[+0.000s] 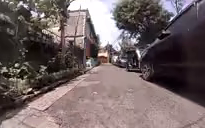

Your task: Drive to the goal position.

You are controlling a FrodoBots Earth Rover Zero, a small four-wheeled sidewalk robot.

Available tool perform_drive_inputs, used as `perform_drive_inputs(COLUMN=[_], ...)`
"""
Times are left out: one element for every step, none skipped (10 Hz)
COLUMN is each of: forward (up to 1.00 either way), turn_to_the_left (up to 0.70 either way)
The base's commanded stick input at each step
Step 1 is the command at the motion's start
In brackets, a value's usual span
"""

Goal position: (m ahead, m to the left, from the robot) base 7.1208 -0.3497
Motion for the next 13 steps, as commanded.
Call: perform_drive_inputs(forward=[1.0, 1.0, 1.0, 1.0, 1.0, 1.0, 1.0, 1.0, 1.0, 1.0, 1.0, 1.0, 1.0], turn_to_the_left=[0.0, 0.0, 0.0, 0.0, 0.0, 0.0, 0.0, 0.0, 0.0, 0.0, -0.15, -0.27, -0.13])
